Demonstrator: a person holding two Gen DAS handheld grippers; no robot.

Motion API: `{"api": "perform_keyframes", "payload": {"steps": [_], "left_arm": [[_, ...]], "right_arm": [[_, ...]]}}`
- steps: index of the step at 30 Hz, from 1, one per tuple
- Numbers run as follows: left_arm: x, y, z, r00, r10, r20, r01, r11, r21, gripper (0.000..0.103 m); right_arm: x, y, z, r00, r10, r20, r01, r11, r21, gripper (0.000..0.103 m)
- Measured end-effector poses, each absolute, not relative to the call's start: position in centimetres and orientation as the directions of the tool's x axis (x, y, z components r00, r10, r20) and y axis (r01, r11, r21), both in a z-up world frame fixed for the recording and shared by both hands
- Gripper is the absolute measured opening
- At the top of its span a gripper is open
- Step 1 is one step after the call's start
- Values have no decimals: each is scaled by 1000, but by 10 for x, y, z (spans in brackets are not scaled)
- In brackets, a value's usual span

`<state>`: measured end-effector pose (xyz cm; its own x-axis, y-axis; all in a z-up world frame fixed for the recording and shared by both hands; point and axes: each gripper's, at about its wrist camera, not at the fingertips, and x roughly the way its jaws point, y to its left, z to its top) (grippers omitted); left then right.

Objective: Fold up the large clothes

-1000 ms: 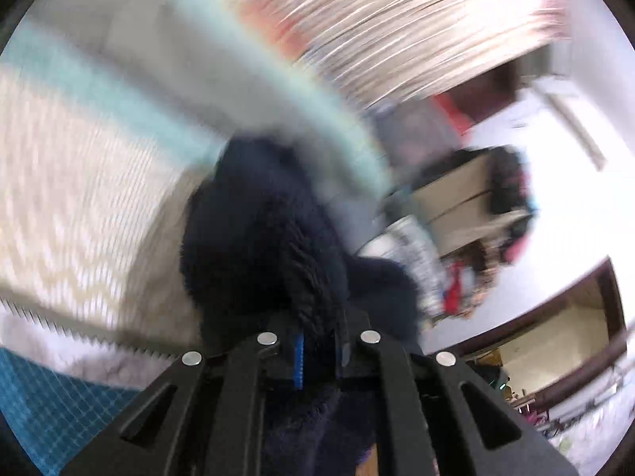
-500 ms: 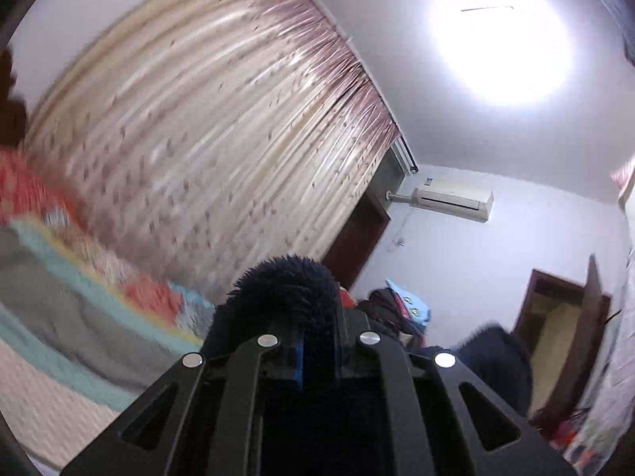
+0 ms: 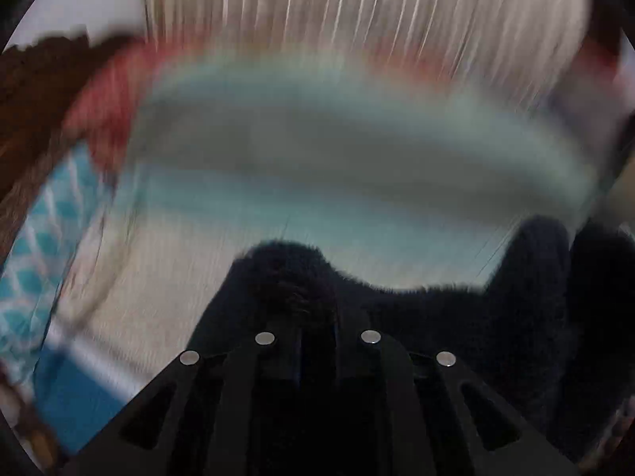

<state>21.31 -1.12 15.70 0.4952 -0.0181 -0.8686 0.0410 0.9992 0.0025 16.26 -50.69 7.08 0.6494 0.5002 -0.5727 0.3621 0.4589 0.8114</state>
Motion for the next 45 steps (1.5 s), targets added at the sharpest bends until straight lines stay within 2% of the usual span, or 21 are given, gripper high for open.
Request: {"api": "perform_keyframes", "payload": {"steps": [3,6,7,8,10,13,16,19,20,21,22,24,27,30,31,32,34,36,38,42,45], "left_arm": [[199,5,69,320,-45,-946,-25,998,-56,39],[180,15,65,402,-61,-913,-32,996,-81,39],[172,19,71,437,-87,-895,-28,994,-110,39],[163,22,73,463,-115,-879,-28,989,-144,39],[158,28,75,514,-171,-841,-20,977,-212,41],[117,43,93,603,-222,-766,24,965,-261,41],[89,69,91,668,-230,-708,54,963,-262,41],[64,94,82,699,-157,-698,32,981,-190,41],[61,104,73,691,-115,-714,8,988,-151,41],[60,114,64,671,-92,-736,-13,991,-136,41],[63,125,54,653,-83,-752,-31,990,-136,41],[60,147,39,613,-67,-787,-97,982,-159,41],[59,166,29,594,-54,-803,-144,975,-172,41],[65,166,34,607,-25,-794,-153,977,-148,41],[67,164,36,613,-14,-790,-157,978,-140,41],[70,161,38,618,8,-786,-167,978,-122,41],[76,154,41,618,41,-785,-180,979,-91,41],[85,151,38,609,53,-791,-183,980,-76,41],[90,152,36,605,56,-794,-183,981,-71,41],[106,155,30,591,75,-803,-169,985,-32,41],[113,159,24,580,106,-807,-169,986,8,41]], "right_arm": [[137,-483,13,548,522,-653,371,548,750,23],[105,-469,13,561,504,-657,269,639,720,27],[95,-466,24,576,489,-655,223,676,702,57],[85,-461,32,602,492,-629,158,699,698,101],[74,-455,37,628,481,-612,117,718,686,98],[67,-440,29,563,488,-667,96,763,640,98],[57,-421,41,576,380,-724,44,870,491,98],[58,-392,21,484,229,-845,-8,966,258,97],[60,-383,6,417,171,-892,-28,984,176,64],[58,-382,3,407,181,-895,-39,983,182,35],[62,-386,7,410,239,-880,-32,968,248,23],[66,-405,41,504,245,-828,-15,961,275,17],[78,-449,117,662,16,-750,53,996,68,16],[97,-524,178,693,-343,-634,296,937,-184,17],[103,-559,187,643,-486,-591,406,871,-274,31],[111,-580,188,601,-541,-588,462,836,-296,57],[118,-634,174,464,-606,-647,581,759,-295,64],[98,-662,160,505,-485,-714,626,775,-85,66],[74,-662,147,622,-325,-712,601,781,168,78],[58,-592,146,766,-86,-637,407,832,376,78],[79,-503,132,720,263,-642,118,865,487,79]]}}
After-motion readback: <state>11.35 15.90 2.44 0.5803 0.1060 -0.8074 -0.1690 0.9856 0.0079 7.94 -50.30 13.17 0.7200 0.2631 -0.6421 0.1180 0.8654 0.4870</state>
